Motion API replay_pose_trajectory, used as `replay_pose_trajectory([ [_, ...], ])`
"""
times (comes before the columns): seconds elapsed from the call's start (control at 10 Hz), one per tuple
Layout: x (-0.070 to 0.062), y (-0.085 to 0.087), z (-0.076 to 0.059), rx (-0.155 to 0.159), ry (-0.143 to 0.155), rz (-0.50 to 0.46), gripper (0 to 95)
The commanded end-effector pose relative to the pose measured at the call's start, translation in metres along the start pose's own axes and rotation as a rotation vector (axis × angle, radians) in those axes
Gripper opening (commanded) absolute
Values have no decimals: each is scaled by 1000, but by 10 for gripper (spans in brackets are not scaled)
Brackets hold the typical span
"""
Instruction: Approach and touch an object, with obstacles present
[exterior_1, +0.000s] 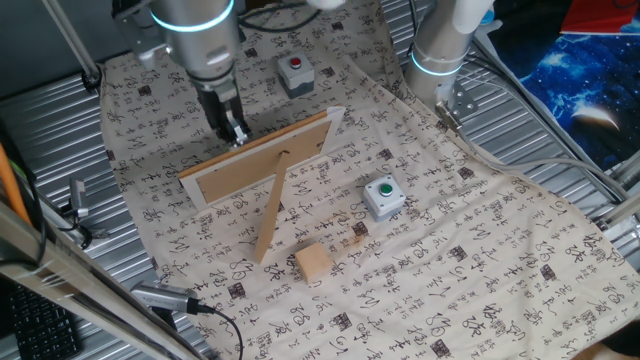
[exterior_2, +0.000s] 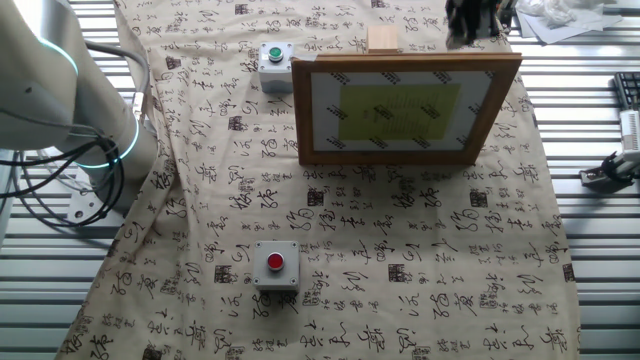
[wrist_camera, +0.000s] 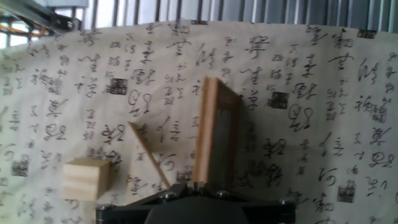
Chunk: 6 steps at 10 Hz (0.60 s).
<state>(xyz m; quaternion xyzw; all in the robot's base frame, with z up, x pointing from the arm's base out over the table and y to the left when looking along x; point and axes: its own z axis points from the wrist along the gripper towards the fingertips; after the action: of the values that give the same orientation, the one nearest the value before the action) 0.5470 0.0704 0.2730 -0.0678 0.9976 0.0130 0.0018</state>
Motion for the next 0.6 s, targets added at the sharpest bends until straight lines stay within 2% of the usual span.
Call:
replay_pose_trajectory([
  [0.1,3,-6,4,3,-9,-9,0],
  [0.6,0,-10,11,5,-10,-26,0],
])
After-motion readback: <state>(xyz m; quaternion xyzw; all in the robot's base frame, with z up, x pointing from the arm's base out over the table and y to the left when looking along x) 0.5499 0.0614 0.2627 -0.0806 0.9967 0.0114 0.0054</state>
